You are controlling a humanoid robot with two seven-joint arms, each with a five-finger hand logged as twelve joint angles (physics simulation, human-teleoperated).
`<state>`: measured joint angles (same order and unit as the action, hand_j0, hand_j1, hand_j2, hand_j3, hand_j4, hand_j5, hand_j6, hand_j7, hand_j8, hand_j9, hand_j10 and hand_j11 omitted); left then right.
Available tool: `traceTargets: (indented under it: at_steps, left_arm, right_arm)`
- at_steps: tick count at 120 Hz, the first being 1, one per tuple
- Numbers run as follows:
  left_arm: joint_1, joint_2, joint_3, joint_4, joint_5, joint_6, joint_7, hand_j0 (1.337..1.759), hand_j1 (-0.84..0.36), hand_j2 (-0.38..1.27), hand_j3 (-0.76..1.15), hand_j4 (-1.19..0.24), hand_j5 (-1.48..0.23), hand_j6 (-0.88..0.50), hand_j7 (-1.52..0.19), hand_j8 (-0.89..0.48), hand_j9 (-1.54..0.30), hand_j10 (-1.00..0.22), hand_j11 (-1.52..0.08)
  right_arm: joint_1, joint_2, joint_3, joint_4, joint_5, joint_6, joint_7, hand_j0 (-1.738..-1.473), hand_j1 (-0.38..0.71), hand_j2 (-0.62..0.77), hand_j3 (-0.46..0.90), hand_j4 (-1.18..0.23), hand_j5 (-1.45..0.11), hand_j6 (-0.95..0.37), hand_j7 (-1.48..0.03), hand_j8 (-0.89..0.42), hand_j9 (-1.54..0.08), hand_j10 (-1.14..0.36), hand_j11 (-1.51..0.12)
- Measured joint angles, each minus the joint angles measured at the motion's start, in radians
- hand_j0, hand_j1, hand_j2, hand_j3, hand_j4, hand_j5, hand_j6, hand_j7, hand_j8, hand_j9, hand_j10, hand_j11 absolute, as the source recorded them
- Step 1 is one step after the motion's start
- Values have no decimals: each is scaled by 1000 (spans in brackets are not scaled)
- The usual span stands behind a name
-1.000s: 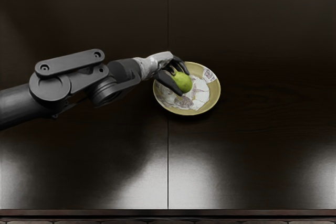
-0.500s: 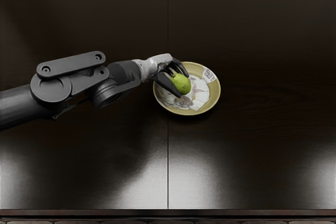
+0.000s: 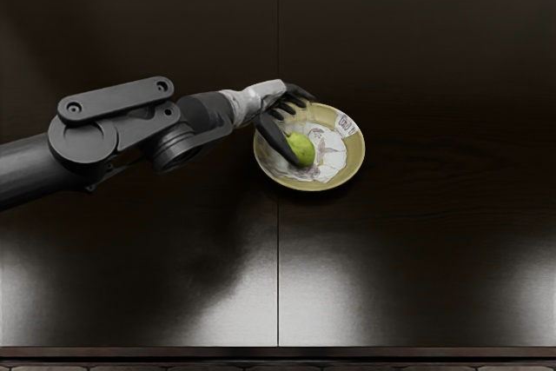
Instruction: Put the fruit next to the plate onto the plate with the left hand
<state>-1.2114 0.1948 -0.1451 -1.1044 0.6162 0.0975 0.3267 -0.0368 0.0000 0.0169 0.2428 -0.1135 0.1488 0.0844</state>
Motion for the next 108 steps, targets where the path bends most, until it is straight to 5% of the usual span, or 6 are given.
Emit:
traceTargets:
  at_steps: [17,37,55,80,108]
  left_arm:
    - [-51,8,-6,0,-20,11,0,1658,226,28,0,-108,-139,-102,-139,-104,-138,-107,-138]
    - [-62,79,-35,-5,-207,3,-6,1658,287,14,0,-55,-70,-52,-70,-53,-70,-54,-70]
    - [-46,219,-59,-15,-416,-148,-71,1658,312,8,0,-32,-41,-31,-41,-32,-41,-32,-41]
    - [13,434,-122,-151,-594,-331,-94,1658,328,4,0,-18,-24,-17,-23,-18,-23,-18,-23]
    - [61,512,-161,-238,-637,-415,-92,1658,334,3,0,-12,-16,-12,-16,-12,-16,-12,-16]
  right_arm:
    - [0,0,0,0,0,0,0,-1658,-329,-4,0,-16,-22,-16,-22,-16,-22,-16,-22]
    - [0,0,0,0,0,0,0,-1658,-329,-3,0,-16,-21,-16,-21,-16,-21,-16,-21]
    - [0,0,0,0,0,0,0,-1658,-329,-3,0,-16,-21,-16,-21,-16,-21,-16,-21]
    - [0,0,0,0,0,0,0,-1658,-329,-4,0,-16,-22,-16,-22,-16,-22,-16,-22]
    - [0,0,0,0,0,0,0,-1658,-329,-3,0,-16,-21,-16,-21,-16,-21,-16,-21]
